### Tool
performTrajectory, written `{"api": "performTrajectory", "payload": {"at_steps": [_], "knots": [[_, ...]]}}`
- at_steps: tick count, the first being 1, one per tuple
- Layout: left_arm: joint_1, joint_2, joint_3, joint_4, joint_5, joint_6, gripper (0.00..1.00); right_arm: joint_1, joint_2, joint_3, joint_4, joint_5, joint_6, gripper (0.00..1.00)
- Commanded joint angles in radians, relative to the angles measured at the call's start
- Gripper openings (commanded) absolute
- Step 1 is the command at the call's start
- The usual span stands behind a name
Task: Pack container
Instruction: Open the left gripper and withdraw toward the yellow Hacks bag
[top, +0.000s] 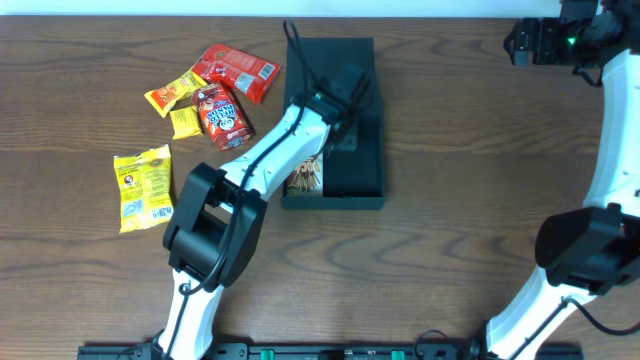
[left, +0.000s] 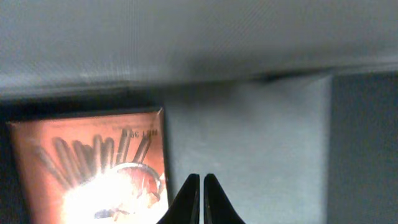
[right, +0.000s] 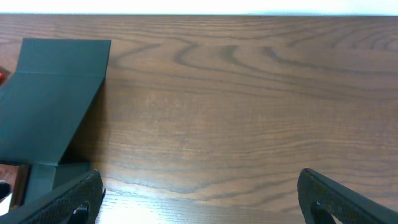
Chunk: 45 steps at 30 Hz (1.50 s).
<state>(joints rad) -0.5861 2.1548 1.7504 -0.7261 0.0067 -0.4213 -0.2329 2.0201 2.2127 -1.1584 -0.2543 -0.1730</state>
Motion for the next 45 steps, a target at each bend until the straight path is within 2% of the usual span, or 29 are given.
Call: {"api": "performTrajectory", "payload": {"at_steps": [1, 6, 10, 15, 18, 21, 24, 27, 31, 36, 39, 41, 42, 44, 45], "knots": [[0.005, -0.012, 0.142, -0.055, -0.048, 0.034, 0.06, -0.013, -0.021, 0.011, -0.002, -0.005, 0.000, 0.99], [0.074, -0.089, 0.222, -0.146, -0.201, 0.035, 0.06, -0.013, -0.021, 0.011, -0.007, -0.005, 0.000, 0.99], [0.214, -0.130, 0.222, -0.222, -0.192, 0.050, 0.06, -0.013, -0.021, 0.011, -0.007, -0.005, -0.001, 0.99], [0.389, -0.131, 0.208, -0.285, -0.100, 0.051, 0.06, -0.013, -0.021, 0.011, -0.006, -0.005, 0.000, 0.99], [0.488, -0.132, 0.208, -0.389, -0.107, 0.052, 0.06, -0.013, -0.021, 0.011, -0.013, -0.005, 0.000, 0.99], [0.563, -0.136, 0.208, -0.478, -0.057, 0.073, 0.06, -0.013, -0.021, 0.011, -0.016, -0.005, 0.000, 0.99], [0.594, -0.179, 0.198, -0.531, -0.080, 0.123, 0.06, -0.013, -0.021, 0.011, -0.016, -0.005, 0.000, 0.99], [0.595, -0.261, 0.145, -0.529, -0.141, 0.140, 0.06, -0.013, -0.021, 0.011, -0.016, -0.005, 0.000, 0.99], [0.620, -0.408, -0.036, -0.484, -0.156, 0.164, 0.06, -0.012, -0.021, 0.011, -0.016, -0.005, 0.000, 0.99], [0.696, -0.599, -0.369, -0.300, -0.085, 0.171, 0.06, -0.008, -0.021, 0.011, -0.013, -0.005, 0.000, 0.99], [0.744, -0.665, -0.539, -0.158, -0.051, 0.227, 0.06, -0.002, -0.021, 0.011, -0.012, -0.005, 0.000, 0.99], [0.763, -0.666, -0.607, -0.087, -0.040, 0.293, 0.11, 0.002, -0.021, 0.011, -0.012, -0.005, 0.000, 0.99], [0.769, -0.657, -0.633, -0.058, -0.039, 0.315, 0.21, 0.005, -0.021, 0.011, -0.013, -0.005, 0.000, 0.99], [0.777, -0.631, -0.669, -0.013, -0.043, 0.344, 0.62, 0.010, -0.021, 0.011, -0.013, -0.005, 0.000, 0.99], [0.782, -0.617, -0.679, 0.004, -0.043, 0.351, 0.70, 0.011, -0.021, 0.011, -0.013, -0.005, 0.000, 0.99]]}}
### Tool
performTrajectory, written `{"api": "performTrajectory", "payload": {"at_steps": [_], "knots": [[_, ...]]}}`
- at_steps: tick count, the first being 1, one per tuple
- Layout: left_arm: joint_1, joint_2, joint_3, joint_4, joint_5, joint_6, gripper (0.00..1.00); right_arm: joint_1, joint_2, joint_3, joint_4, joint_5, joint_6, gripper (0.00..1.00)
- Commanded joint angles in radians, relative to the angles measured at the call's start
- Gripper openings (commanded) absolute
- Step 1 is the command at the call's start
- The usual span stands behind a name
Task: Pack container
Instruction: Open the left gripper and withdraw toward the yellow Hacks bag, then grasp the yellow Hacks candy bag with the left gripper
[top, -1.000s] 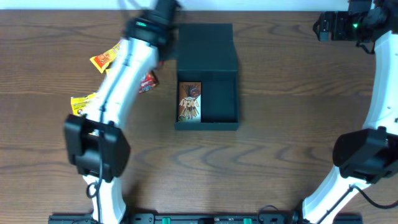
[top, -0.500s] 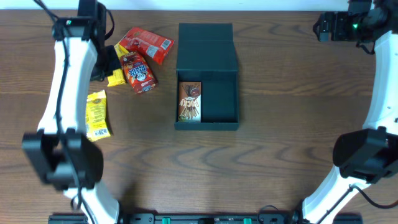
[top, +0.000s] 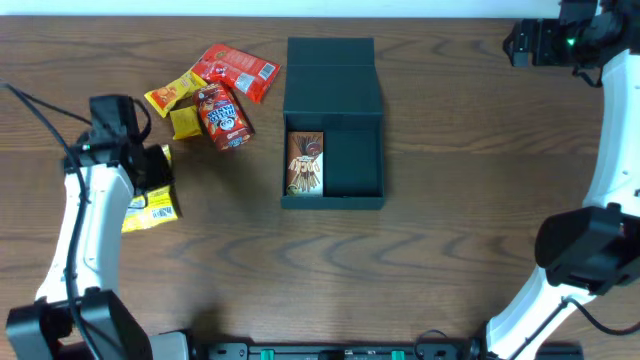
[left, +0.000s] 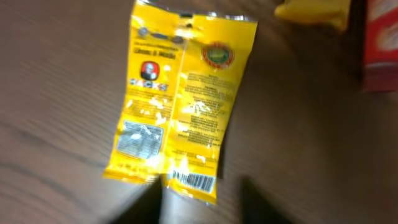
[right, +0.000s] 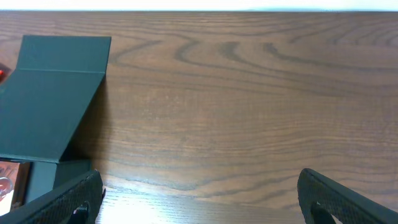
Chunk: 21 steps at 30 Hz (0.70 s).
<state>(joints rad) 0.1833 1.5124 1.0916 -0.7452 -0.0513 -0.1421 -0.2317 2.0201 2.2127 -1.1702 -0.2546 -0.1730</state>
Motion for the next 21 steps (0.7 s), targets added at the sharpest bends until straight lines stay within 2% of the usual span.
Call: {"api": "performTrajectory", "payload": {"at_steps": [1, 6, 12, 19, 21], "knots": [[0.020, 0.043, -0.028, 0.040, 0.015, 0.072, 0.73, 0.011, -0.021, 0.011, -0.002, -0.005, 0.000, 0.99], [0.059, 0.143, -0.030, 0.095, 0.020, 0.076, 0.88, 0.011, -0.021, 0.011, -0.017, -0.005, 0.000, 0.99], [0.084, 0.246, -0.030, 0.147, 0.026, 0.076, 0.88, 0.011, -0.021, 0.011, -0.048, -0.005, 0.000, 0.99], [0.086, 0.329, -0.030, 0.161, 0.026, 0.076, 0.93, 0.011, -0.021, 0.011, -0.063, -0.005, 0.000, 0.99], [0.086, 0.354, -0.030, 0.163, 0.026, 0.075, 0.87, 0.011, -0.021, 0.011, -0.066, -0.005, 0.000, 0.99]]}}
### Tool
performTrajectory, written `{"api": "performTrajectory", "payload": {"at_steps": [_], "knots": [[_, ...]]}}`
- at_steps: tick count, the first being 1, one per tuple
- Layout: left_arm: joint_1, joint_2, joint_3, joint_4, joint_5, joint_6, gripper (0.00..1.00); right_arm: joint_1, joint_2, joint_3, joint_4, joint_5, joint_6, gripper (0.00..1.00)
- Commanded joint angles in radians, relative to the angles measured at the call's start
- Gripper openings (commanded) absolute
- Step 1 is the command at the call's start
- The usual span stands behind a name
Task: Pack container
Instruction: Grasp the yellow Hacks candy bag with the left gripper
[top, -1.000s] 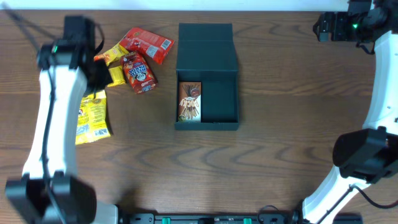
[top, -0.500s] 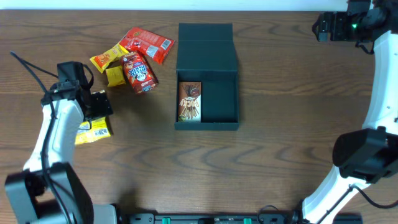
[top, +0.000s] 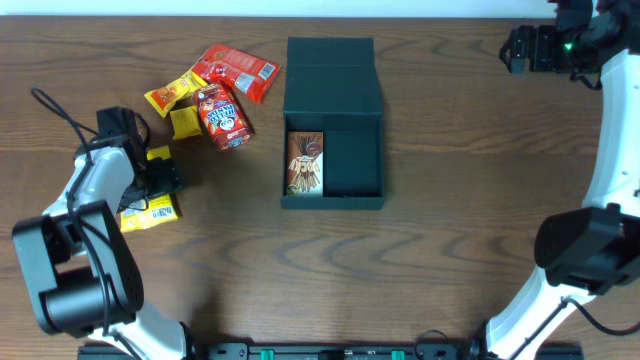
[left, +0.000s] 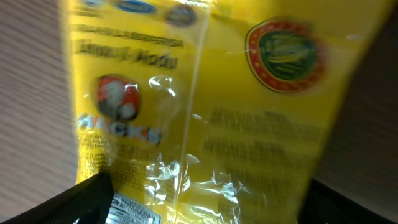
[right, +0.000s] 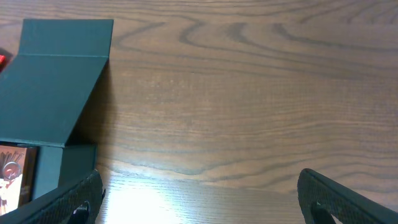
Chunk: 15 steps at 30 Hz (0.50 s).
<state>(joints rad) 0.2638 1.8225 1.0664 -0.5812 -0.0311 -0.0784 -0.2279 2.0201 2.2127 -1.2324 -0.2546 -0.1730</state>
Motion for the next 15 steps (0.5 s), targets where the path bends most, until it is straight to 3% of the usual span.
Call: {"api": "performTrajectory", "payload": {"at_steps": [1, 7, 15], "knots": [[0.005, 0.054, -0.005, -0.001, 0.006, 0.011, 0.82, 0.007, -0.021, 0.011, -0.005, -0.005, 0.000, 0.99], [0.005, 0.061, 0.002, -0.003, 0.008, -0.039, 0.31, 0.007, -0.021, 0.011, -0.006, -0.005, 0.001, 0.99], [-0.004, 0.051, 0.101, -0.077, 0.080, -0.095, 0.09, 0.007, -0.021, 0.011, -0.005, -0.005, 0.012, 0.99]]}}
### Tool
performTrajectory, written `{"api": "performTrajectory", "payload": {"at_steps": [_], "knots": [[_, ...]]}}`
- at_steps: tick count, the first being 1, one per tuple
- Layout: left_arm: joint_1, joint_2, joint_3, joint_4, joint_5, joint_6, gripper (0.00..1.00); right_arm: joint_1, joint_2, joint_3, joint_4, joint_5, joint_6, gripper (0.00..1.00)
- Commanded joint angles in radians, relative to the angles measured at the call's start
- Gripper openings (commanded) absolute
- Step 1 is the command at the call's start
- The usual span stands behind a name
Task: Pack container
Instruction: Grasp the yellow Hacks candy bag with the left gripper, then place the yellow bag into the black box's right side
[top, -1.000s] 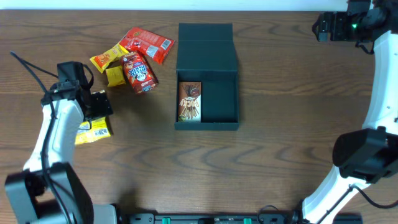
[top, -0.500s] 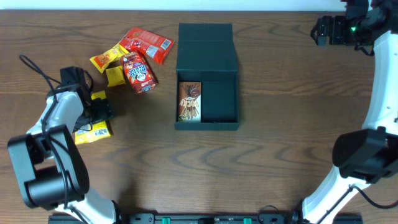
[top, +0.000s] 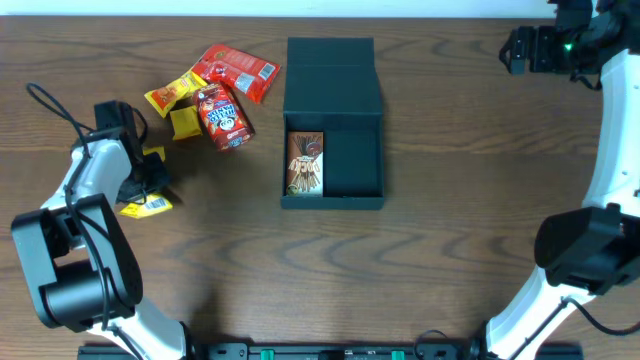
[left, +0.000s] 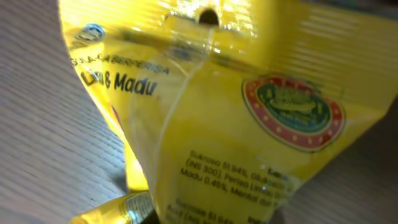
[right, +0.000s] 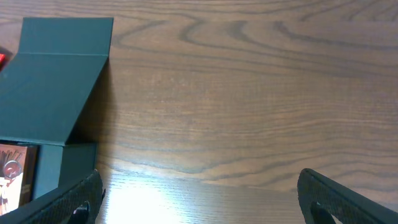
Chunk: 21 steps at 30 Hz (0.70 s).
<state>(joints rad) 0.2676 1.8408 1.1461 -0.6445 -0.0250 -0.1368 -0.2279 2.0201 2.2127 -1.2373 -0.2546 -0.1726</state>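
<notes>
The dark green box (top: 350, 170) stands open mid-table, its lid (top: 330, 75) folded back, with a brown snack box (top: 306, 163) in its left half. At the far left my left gripper (top: 143, 180) sits on the yellow packet (left: 249, 124), which is bent up and fills the left wrist view. Its fingers are hidden behind the packet and seem shut on it. My right gripper (right: 199, 208) is open over bare wood at the table's back right, holding nothing. The box (right: 50, 81) shows at that view's left.
Left of the box lie a red packet (top: 236, 68), a red round-faced pack (top: 222, 115) and two small yellow packs (top: 175, 95). My left arm's cable (top: 55, 105) loops over the table's left side. The right arm runs down the right edge.
The yellow packet lay flat under my open left gripper. Now it is folded and raised in the wrist view, and in the overhead view less of it shows. The right arm has not moved.
My left gripper was shut inside the box beside the brown snack box. Then it was over the yellow packet at the far left, then low on it with fingers spread. Now the packet is bent up in its grasp. The right gripper stayed open.
</notes>
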Motion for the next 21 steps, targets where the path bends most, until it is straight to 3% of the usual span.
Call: {"api": "performTrajectory", "payload": {"at_steps": [1, 6, 12, 17, 21], "knots": [[-0.017, 0.025, 0.042, -0.026, 0.074, -0.036, 0.08, 0.007, -0.021, 0.011, 0.000, -0.005, 0.011, 0.99], [-0.117, -0.035, 0.169, -0.065, 0.071, -0.054, 0.06, 0.006, -0.021, 0.011, 0.006, -0.004, 0.020, 0.99], [-0.376, -0.079, 0.341, -0.058, 0.070, -0.122, 0.06, 0.001, -0.021, 0.011, 0.019, 0.017, 0.036, 0.99], [-0.651, -0.070, 0.369, 0.098, 0.066, -0.199, 0.06, -0.032, -0.021, 0.011, 0.026, 0.109, 0.128, 0.99], [-0.794, -0.018, 0.369, 0.164, 0.003, -0.246, 0.06, -0.068, -0.021, 0.011, 0.026, 0.108, 0.136, 0.99]]}}
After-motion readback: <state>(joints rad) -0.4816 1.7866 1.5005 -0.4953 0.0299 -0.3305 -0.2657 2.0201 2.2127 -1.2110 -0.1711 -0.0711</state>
